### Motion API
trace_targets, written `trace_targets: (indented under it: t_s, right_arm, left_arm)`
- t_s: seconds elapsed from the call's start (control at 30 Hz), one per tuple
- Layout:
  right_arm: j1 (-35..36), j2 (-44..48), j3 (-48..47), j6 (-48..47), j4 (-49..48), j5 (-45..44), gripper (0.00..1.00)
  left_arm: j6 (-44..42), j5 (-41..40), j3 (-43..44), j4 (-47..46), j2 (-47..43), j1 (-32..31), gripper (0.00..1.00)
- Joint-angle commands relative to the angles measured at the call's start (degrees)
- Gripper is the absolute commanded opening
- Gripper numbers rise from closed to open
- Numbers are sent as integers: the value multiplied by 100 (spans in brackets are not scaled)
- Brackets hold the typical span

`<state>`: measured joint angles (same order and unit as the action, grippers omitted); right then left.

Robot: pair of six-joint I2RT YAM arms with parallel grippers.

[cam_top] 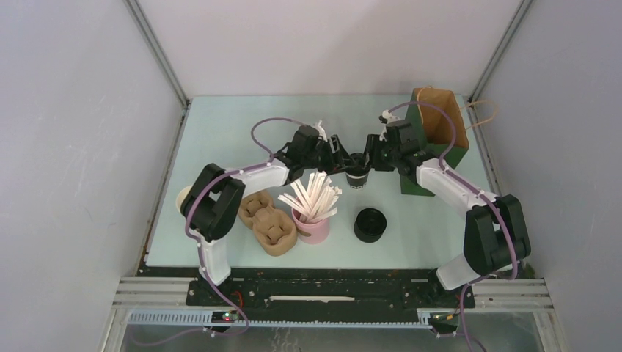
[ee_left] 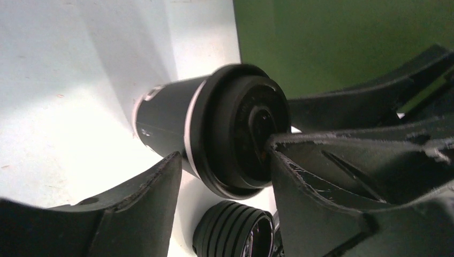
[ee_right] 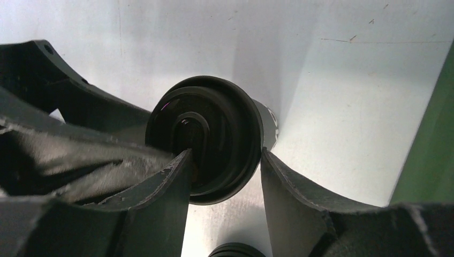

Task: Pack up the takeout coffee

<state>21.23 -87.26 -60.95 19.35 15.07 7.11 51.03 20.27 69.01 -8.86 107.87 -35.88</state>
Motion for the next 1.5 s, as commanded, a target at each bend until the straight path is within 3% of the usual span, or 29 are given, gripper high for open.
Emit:
trace_targets:
  t_s: [0.0, 0.2, 0.37, 0.63, 0.8, 1.27, 1.47]
  right_arm:
    - [-91, -205, -10, -280, 92, -111, 57]
    - [-96, 28, 196, -170, 111, -127, 57]
    - [-119, -100, 268, -124, -13, -13, 57]
    - [-110, -322, 270, -148, -147, 221, 55]
    - [-106, -444, 268, -134, -300, 628, 54]
    - [212, -955, 94, -161, -904, 1201, 54]
    - [154, -1198, -201, -144, -810, 1277, 55]
  left_arm:
    - [-142, 434, -28, 15, -350, -133, 70]
    - [-203, 569, 11, 84, -454, 292, 82]
    - [-198, 636, 318, 147, -252, 362, 83]
    - [-229, 701, 826, 306, 360, 339, 66]
    - [-157, 1012, 868, 241, 431, 277, 68]
    - [10, 554, -839, -214, -846, 266, 60]
    - [-17, 663, -683, -178, -783, 257, 62]
